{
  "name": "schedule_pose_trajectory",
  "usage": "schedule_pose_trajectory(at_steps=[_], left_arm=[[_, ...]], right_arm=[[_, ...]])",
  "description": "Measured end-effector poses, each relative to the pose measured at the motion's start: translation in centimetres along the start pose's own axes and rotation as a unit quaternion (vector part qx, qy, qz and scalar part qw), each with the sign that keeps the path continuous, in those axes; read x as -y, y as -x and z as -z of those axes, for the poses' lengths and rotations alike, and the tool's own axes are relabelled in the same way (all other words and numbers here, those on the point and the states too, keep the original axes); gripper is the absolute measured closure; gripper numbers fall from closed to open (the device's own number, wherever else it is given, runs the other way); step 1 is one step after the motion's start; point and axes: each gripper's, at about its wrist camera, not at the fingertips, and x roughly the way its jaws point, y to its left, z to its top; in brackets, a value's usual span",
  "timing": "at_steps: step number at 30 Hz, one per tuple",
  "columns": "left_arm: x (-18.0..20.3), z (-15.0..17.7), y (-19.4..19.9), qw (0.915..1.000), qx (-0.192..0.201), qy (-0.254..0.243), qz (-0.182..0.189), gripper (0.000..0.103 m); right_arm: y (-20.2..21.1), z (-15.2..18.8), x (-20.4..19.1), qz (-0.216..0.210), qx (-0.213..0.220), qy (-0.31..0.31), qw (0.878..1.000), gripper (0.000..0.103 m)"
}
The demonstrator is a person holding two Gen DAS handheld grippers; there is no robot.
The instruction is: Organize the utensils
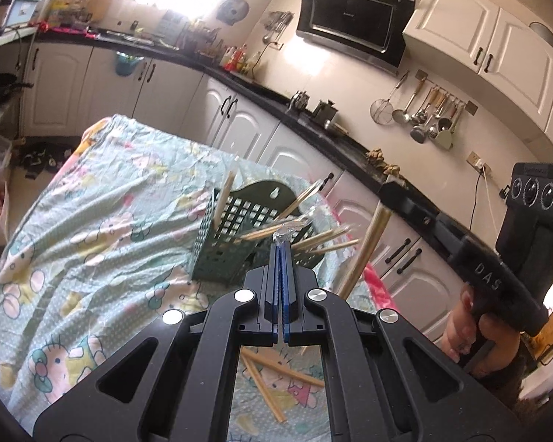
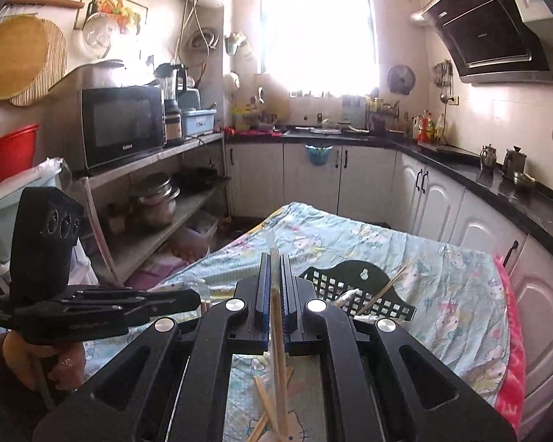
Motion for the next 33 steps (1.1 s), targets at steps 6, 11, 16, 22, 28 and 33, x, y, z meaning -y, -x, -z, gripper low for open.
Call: schedule_pose_trajectory(at_steps=[6, 11, 16, 22, 28, 33], left_arm=[[2.2, -1.4, 1.0, 0.9996, 0.015, -0.022, 0.002, 0.103], [3.7, -2.5, 1.3, 0.999, 0.023, -0.038, 0.003, 0.103], [5.2, -3.7, 1.4, 0.9984, 0.031, -0.047, 0.009, 0.103], [6.1, -5.0, 1.3, 0.9978, 0.041, -0.052, 0.009, 0.103], [6.5, -6.4, 1.1, 0.9971, 0.052, -0.056, 0.009, 0.103], [7.1, -8.0, 0.5, 0.996, 0.063, -0.063, 0.005, 0.103]], right_arm=[[1.7, -0.7, 0.2, -0.001, 0.024, -0.003, 1.0, 0.098], [3.3, -1.4, 0.9, 0.009, 0.048, -0.017, 0.999, 0.098], [4.6, -1.8, 1.3, 0.018, 0.069, -0.02, 0.997, 0.098], [6.3, -2.2, 1.9, 0.031, 0.1, -0.026, 0.994, 0.098], [7.3, -2.7, 2.9, 0.034, 0.126, -0.042, 0.991, 0.098], [7.4, -3.4, 3.5, 0.035, 0.139, -0.046, 0.989, 0.098]])
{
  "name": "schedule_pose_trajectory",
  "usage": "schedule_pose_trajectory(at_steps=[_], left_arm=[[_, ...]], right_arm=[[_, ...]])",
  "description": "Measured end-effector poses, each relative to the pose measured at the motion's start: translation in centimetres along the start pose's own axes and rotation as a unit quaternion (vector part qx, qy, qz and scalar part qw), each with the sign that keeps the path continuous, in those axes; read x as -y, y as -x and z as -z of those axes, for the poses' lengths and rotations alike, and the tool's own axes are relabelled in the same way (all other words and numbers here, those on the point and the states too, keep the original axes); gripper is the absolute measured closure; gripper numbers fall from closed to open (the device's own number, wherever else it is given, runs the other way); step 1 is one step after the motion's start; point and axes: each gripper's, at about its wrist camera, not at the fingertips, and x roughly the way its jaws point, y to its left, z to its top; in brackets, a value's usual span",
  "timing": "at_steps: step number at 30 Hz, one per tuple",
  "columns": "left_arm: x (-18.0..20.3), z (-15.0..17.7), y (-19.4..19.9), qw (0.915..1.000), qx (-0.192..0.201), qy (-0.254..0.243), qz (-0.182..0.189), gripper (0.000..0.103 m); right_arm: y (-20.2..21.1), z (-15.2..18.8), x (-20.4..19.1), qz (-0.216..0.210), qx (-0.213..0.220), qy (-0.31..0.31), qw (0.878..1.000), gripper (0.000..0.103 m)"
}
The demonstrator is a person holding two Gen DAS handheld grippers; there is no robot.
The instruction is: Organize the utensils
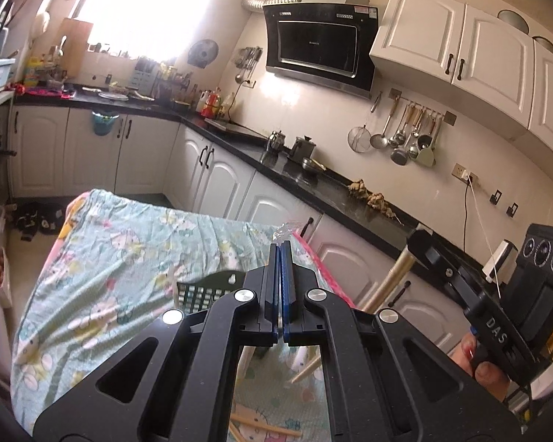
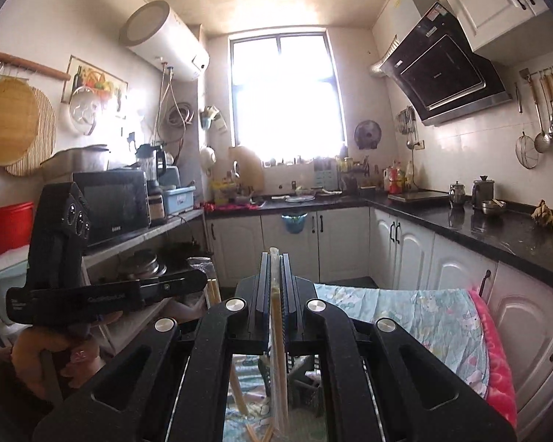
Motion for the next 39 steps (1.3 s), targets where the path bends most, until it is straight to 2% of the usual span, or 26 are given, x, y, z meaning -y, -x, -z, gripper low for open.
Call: schedule_pose_trajectory(at_steps=[8, 13, 19, 31, 39], left_arm=[[-0.2, -3.2, -1.4, 0.9997, 0.022, -0.006, -0.012, 0.103], [-0.9, -5.1, -2.2, 0.9991, 0.038, -0.002, -0.02, 0.103], [-1.4, -6.6, -3.1, 0.9982, 0.053, -0.011, -0.023, 0.103], [-3.0, -5.5, -6.9, 0.9979, 0.054, -0.008, -0.034, 0.103], [-4.4, -3.6, -9.4, 0.9986, 0.041, -0.007, -0.034, 0.103]], right_arm=[[-1.8, -2.6, 1.3, 0.016, 0.027, -0.009, 0.999, 0.098], [-3.4, -4.4, 2.1, 0.038, 0.044, 0.008, 0.998, 0.098], [-5.5, -5.0, 3.8, 0.055, 0.053, 0.01, 0.997, 0.098], [-10.2, -2.2, 4.9, 0.054, 0.035, 0.002, 0.998, 0.098], [-12.9, 0.5, 4.5, 0.053, -0.002, 0.011, 0.999, 0.098]])
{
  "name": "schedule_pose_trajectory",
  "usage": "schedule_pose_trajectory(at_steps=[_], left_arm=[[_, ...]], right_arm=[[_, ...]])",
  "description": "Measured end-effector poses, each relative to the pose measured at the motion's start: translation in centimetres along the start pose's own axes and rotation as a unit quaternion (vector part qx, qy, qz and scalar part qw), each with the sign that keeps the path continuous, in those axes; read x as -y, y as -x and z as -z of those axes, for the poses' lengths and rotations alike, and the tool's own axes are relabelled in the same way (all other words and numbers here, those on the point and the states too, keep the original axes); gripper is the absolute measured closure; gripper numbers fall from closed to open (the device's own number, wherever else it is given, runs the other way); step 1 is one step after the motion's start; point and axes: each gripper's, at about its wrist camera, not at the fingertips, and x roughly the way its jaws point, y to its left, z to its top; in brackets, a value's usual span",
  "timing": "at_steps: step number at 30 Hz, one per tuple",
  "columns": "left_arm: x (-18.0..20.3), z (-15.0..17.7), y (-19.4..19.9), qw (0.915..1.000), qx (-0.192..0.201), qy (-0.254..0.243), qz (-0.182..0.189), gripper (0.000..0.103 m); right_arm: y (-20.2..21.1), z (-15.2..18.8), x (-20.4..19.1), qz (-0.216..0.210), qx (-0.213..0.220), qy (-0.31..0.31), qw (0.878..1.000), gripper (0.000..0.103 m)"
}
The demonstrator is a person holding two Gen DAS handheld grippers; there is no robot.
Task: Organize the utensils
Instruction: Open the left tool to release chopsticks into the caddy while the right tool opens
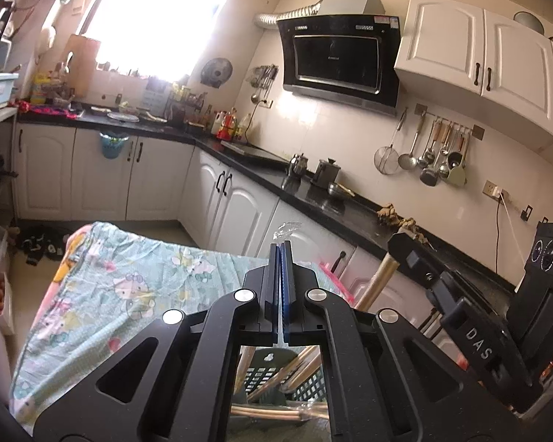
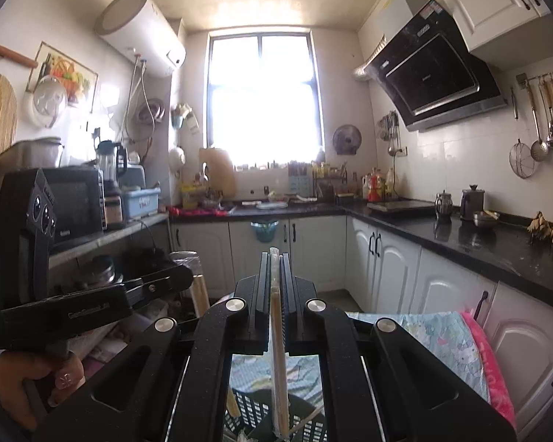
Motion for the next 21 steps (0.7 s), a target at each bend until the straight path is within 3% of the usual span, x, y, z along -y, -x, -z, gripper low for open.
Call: schedule_pose_trajectory(at_steps=[8, 10, 12, 14, 18, 21], left_arm=[[-1.7, 2.1, -1.4, 0.9999, -0.013, 0.008, 0.006, 0.103], [-2.1, 2.5, -1.7, 0.9996, -0.02, 0.013, 0.013, 0.103], [-2.4, 2.9, -1.7, 0.9995, -0.023, 0.018, 0.013, 0.098], [-2.7, 3.0, -1.4, 0.9995, -0.024, 0.02, 0.01, 0.084], [-3.1, 3.3, -0.5, 0.9993, -0.025, 0.029, 0.004, 0.078], [-3.3, 3.3, 1.0, 0.9995, -0.017, 0.028, 0.001, 0.065]], right_arm=[[-1.8, 2.5, -0.2, 0.001, -0.036, -0.014, 0.999, 0.097], [-2.2, 3.0, -0.3, 0.008, -0.053, -0.02, 0.998, 0.091], [-2.0, 3.4, -0.3, 0.015, -0.058, -0.022, 0.998, 0.08], [-1.6, 3.8, -0.2, 0.02, -0.061, -0.028, 0.998, 0.066], [-0.6, 4.3, 0.2, 0.028, -0.074, -0.038, 0.996, 0.063], [0.4, 4.6, 0.3, 0.025, -0.079, -0.043, 0.996, 0.057]])
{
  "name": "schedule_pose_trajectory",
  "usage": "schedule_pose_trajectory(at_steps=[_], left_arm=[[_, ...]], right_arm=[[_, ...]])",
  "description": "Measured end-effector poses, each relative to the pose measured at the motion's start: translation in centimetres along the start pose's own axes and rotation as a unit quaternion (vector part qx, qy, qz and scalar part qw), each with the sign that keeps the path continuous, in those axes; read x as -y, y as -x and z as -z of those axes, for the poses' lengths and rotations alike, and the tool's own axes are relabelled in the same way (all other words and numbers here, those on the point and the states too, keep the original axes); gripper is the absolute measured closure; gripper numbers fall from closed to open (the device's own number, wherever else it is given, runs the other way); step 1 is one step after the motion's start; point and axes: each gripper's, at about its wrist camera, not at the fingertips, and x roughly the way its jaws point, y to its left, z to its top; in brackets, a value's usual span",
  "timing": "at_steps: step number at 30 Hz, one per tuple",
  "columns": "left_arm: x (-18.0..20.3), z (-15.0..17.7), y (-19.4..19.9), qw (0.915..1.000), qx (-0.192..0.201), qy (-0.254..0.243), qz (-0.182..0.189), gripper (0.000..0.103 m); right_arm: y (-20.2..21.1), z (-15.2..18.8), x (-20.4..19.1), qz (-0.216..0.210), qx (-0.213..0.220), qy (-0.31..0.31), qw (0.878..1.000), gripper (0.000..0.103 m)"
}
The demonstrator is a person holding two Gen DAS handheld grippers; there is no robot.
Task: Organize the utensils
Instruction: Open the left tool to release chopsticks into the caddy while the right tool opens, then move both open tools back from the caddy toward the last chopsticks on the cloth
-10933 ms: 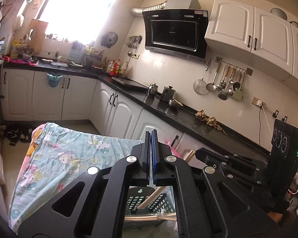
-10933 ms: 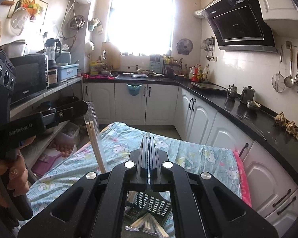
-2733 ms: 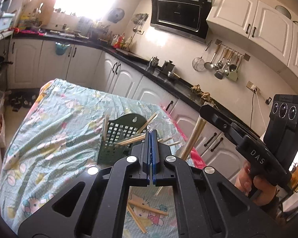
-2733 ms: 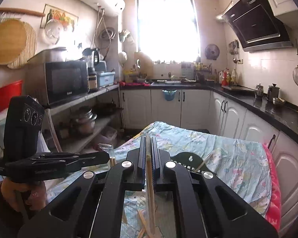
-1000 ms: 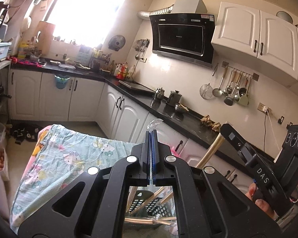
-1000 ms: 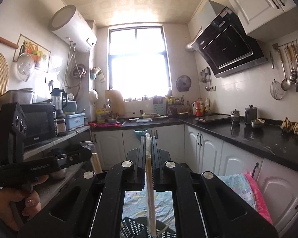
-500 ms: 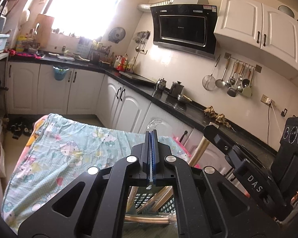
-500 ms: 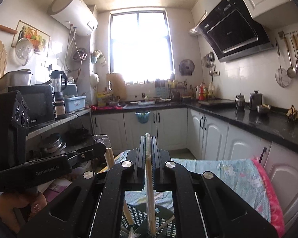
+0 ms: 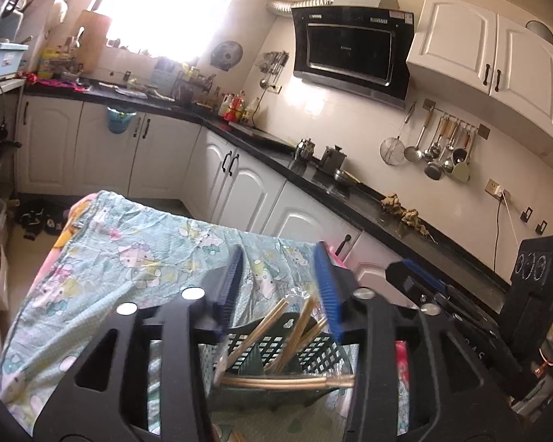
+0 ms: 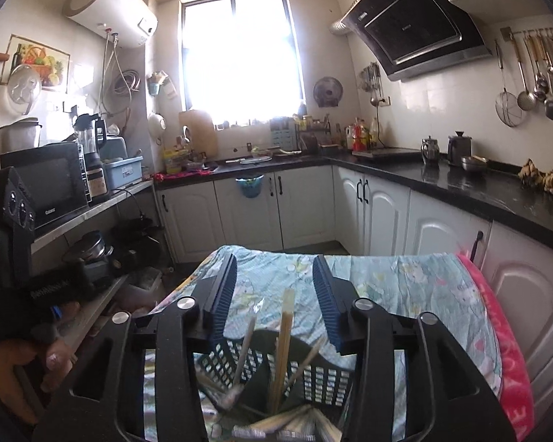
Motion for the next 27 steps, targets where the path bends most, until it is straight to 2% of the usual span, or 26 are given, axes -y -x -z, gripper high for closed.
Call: schedule_pose_trajectory(at_steps=[1, 3, 7, 11, 17, 27], left_arm=[[-0.1, 0.0, 0.6, 1.0, 0.004, 0.001, -0.001, 0.06], [-0.2, 0.1, 1.5, 1.0, 0.007, 0.003, -0.005, 0.056], [-0.6, 0.6, 3.2, 0.9998, 0.005, 0.011, -0.016, 0.041], [-1.0, 1.6, 4.5, 0.9996, 0.002, 0.019, -0.021, 0.026], [-1.5, 3.1, 5.7, 0.9991, -0.012, 0.027, -0.029, 0.011], [-1.9, 4.8, 7.0, 0.9975, -0.029, 0.013, -0.062, 0.011]], right_arm=[[0.3, 0.1, 0.0, 0.002, -0.002, -0.001, 1.0, 0.053], [1.0, 0.4, 0.1, 0.003, -0.009, -0.001, 1.0, 0.051], [2.4, 0.8, 0.0, 0.002, -0.013, -0.001, 1.0, 0.042], [3.9, 1.5, -0.2, -0.001, -0.018, 0.001, 1.0, 0.04], [5.2, 2.4, -0.3, -0.005, -0.024, 0.001, 1.0, 0.035], [6.6, 4.8, -1.0, -0.017, -0.049, 0.017, 0.999, 0.032]])
